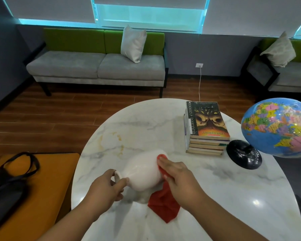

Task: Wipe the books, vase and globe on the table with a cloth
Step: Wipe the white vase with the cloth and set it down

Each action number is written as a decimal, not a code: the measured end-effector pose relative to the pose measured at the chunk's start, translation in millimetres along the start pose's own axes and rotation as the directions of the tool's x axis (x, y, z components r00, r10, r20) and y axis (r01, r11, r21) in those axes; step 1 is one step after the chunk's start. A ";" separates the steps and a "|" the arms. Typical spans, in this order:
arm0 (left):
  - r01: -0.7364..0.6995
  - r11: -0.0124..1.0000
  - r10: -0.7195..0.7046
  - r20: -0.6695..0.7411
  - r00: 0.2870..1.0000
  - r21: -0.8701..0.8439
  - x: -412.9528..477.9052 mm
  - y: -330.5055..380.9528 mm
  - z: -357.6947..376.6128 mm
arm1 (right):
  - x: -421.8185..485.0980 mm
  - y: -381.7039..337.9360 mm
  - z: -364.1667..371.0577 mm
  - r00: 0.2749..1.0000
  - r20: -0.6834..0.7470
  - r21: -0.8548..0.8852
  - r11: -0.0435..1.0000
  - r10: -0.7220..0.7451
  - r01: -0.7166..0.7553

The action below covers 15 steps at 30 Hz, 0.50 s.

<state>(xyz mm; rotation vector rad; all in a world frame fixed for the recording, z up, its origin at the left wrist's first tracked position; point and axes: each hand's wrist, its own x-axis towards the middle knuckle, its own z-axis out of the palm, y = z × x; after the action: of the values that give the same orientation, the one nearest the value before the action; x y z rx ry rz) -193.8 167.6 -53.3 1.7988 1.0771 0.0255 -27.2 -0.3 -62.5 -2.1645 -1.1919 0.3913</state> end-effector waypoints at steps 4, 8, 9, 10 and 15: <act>0.055 0.993 -0.053 0.022 0.998 -0.103 0.1 2.9 1.2 | 4.9 8.2 -3.9 0.999 -0.027 -0.022 1.000 0.020 -0.020; 0.175 0.957 -0.162 0.076 0.984 -0.230 1.5 4.9 4.7 | 7.9 5.1 -1.8 0.999 -0.023 -0.069 0.997 0.031 -0.033; 0.190 0.952 -0.176 0.081 0.981 -0.239 2.1 4.3 5.4 | 5.7 -1.5 2.1 1.000 0.015 -0.069 0.998 -0.014 0.015; 0.200 0.949 -0.185 0.084 0.979 -0.245 2.8 3.4 6.0 | 2.8 -7.5 4.3 0.997 0.053 -0.064 0.996 -0.062 0.065; 0.202 0.947 -0.187 0.081 0.979 -0.251 4.9 2.3 7.3 | 5.7 8.0 -6.3 1.000 0.026 -0.053 0.998 -0.015 0.016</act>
<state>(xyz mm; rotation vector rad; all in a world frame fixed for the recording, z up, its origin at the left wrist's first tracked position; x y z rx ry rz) -186.0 165.3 -57.3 1.4467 1.1507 -0.0041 -15.6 -1.0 -62.7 -2.2002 -1.2458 0.3858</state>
